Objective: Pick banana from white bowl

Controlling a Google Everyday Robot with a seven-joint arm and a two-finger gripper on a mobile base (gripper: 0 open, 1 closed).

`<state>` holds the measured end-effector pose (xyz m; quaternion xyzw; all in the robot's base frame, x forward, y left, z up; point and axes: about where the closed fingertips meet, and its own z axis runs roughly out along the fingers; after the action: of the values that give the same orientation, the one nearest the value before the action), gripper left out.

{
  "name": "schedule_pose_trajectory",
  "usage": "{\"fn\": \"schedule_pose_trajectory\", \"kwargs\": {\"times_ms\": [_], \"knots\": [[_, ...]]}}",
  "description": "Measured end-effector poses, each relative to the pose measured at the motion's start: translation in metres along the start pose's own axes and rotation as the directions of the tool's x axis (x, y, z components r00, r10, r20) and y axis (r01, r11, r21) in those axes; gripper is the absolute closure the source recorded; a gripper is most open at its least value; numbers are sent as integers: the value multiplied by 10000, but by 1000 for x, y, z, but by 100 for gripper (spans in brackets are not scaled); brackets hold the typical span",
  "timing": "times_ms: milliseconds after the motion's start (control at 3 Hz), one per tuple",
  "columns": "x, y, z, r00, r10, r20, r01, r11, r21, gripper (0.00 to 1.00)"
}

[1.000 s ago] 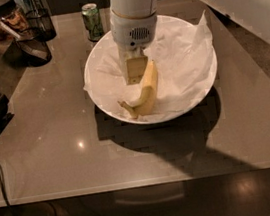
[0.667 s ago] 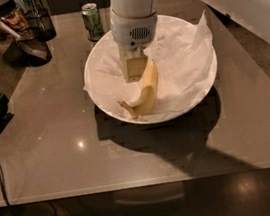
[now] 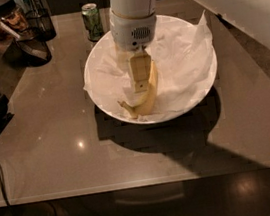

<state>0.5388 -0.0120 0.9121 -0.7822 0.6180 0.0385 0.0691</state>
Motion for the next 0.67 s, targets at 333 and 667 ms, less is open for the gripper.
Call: {"fn": "schedule_pose_trajectory", "kwargs": {"times_ms": [333,667], "knots": [[1,-1,0,9960,-896,-7,895,9956,-271,36],[1,-2,0,9938,-1111,-1,1111,9934,-302,39]]}}
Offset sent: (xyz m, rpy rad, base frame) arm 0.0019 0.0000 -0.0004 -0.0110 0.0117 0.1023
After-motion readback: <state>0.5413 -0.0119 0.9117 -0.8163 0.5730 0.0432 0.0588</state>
